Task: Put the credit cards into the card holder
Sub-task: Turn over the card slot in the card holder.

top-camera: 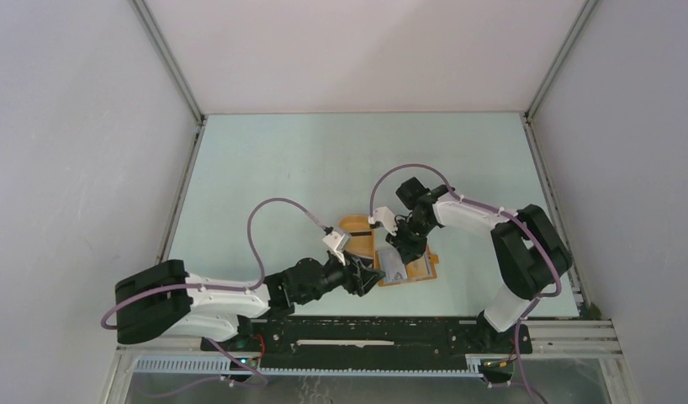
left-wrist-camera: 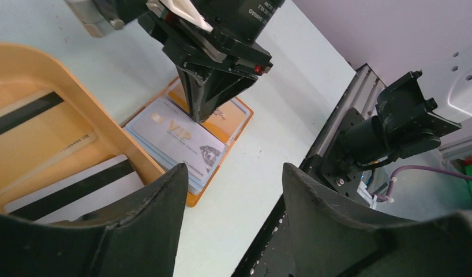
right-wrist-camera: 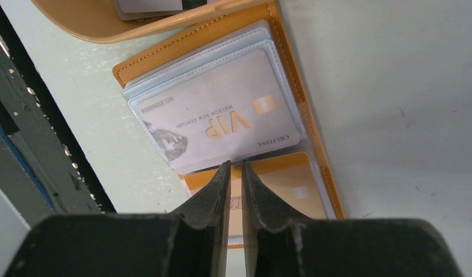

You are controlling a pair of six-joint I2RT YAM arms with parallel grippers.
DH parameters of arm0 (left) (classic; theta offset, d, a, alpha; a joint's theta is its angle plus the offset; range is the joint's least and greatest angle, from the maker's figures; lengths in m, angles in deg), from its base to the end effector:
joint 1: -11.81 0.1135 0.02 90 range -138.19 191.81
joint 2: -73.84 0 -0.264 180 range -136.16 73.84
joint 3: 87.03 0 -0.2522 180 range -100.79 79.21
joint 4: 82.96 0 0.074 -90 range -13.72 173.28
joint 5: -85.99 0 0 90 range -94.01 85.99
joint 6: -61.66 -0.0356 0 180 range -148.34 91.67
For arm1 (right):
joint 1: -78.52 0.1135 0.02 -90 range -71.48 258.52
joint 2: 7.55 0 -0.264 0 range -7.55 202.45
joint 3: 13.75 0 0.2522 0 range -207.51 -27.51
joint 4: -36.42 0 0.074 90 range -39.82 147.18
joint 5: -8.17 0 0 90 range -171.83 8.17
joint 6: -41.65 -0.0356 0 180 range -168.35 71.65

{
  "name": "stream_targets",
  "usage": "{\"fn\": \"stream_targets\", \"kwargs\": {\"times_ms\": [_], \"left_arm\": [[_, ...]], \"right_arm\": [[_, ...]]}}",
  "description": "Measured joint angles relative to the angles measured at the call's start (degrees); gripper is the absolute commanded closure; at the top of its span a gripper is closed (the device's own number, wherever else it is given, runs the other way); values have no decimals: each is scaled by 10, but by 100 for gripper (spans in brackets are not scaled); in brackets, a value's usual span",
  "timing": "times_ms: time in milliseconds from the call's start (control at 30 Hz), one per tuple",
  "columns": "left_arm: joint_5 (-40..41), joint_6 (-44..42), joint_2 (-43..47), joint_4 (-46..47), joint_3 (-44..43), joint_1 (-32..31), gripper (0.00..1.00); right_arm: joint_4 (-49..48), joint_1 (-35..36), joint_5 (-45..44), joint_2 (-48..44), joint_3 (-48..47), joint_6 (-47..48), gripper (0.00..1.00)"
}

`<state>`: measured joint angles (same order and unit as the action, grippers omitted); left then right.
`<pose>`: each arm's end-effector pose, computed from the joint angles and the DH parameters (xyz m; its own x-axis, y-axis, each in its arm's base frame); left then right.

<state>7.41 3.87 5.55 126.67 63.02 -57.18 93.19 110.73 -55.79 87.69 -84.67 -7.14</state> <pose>0.0883 -0.2101 0.1858 -0.4963 -0.1651 -0.8523 0.6859 0.5273 -0.5015 0.2373 0.1680 0.1678 -0.2754 -0.8731 -0.4022 -0.9543 0.1977 0.2242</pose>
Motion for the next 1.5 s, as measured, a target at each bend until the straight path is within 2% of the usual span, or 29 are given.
{"fn": "stream_targets", "kwargs": {"times_ms": [467,900,1300,1500], "left_arm": [[-31,43,-70,30,-1,2,42],[-40,109,-147,22,-66,2,35],[8,129,-176,-116,-151,3,32],[19,130,-196,-156,-177,3,32]], "right_arm": [[33,-8,21,54,-42,-34,83],[50,-37,54,80,-52,-46,83],[54,-37,57,85,-55,-46,83],[55,-37,58,85,-55,-46,83]]}}
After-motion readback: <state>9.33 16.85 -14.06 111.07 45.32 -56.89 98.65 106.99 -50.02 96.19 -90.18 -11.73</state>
